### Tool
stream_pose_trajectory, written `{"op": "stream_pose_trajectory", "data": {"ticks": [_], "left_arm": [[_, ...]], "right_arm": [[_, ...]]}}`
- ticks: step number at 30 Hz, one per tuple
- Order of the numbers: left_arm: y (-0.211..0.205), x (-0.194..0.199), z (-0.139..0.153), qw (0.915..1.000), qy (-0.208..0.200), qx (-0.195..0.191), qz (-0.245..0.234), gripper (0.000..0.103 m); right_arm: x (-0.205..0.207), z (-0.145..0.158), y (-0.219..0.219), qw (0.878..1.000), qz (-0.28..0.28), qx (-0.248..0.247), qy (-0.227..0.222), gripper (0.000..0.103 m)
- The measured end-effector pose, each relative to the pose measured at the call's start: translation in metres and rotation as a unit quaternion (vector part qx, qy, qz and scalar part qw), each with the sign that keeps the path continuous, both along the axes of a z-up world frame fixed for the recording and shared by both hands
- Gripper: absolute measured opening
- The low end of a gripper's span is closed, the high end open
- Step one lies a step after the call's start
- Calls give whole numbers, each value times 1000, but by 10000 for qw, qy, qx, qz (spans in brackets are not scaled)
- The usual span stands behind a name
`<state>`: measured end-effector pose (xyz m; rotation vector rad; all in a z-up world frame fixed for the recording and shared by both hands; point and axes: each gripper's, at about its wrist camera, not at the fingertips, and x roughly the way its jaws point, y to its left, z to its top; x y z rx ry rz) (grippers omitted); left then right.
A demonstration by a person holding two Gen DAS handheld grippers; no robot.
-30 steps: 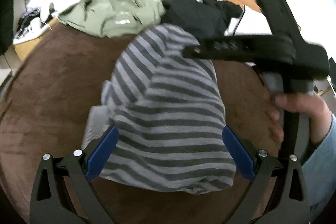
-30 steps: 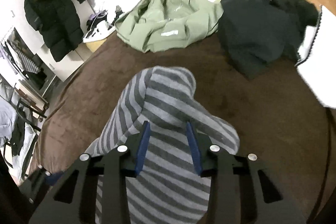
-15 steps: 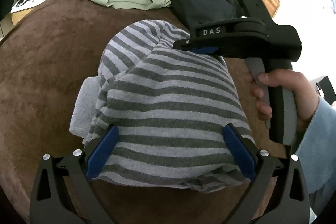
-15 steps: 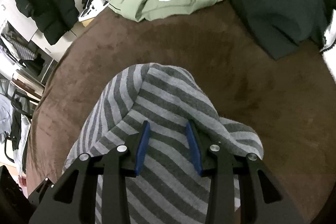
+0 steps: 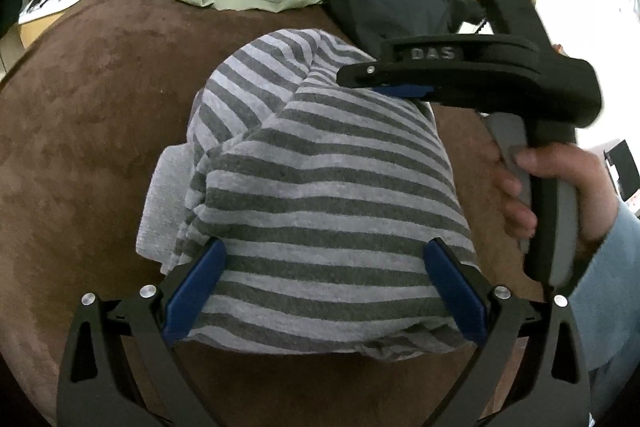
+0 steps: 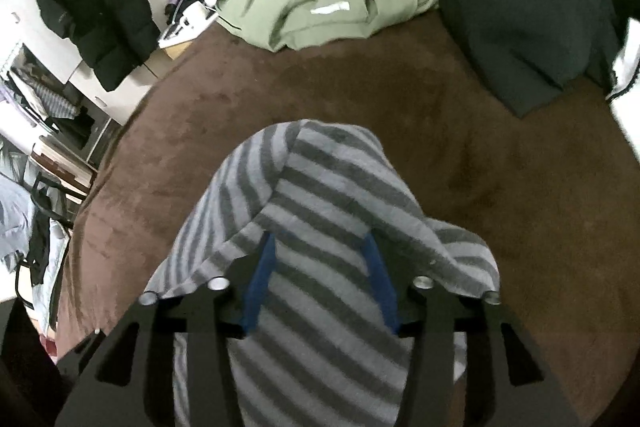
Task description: Fold large clothes
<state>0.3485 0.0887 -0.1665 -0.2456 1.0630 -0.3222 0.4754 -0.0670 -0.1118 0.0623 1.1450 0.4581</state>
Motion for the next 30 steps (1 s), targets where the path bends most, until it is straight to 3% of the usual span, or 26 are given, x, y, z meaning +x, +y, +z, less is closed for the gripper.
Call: {"op": "stream_pose_trajectory", "data": {"ticks": [9, 16, 18, 23, 30], "left_arm": [[16, 15, 32, 9997, -111, 199, 77, 96], [36, 50, 44, 9993, -139, 355, -19, 96], [48, 65, 38, 9999, 41, 128, -67, 96], [67, 87, 21, 9985, 373, -329, -226, 96], [95, 105, -38, 9833, 1230, -1324, -202, 96]], "right_arm": [[-46, 33, -35, 9988, -284, 331, -199, 58], [-78, 33, -81, 9891, -933, 1141, -29, 83], [-82, 20, -97, 9804, -1228, 1531, 152, 89], [-91, -32, -128, 9432, -1827, 2605, 954, 92], [-100, -83, -134, 9110, -1942, 3222, 1689, 97]]}}
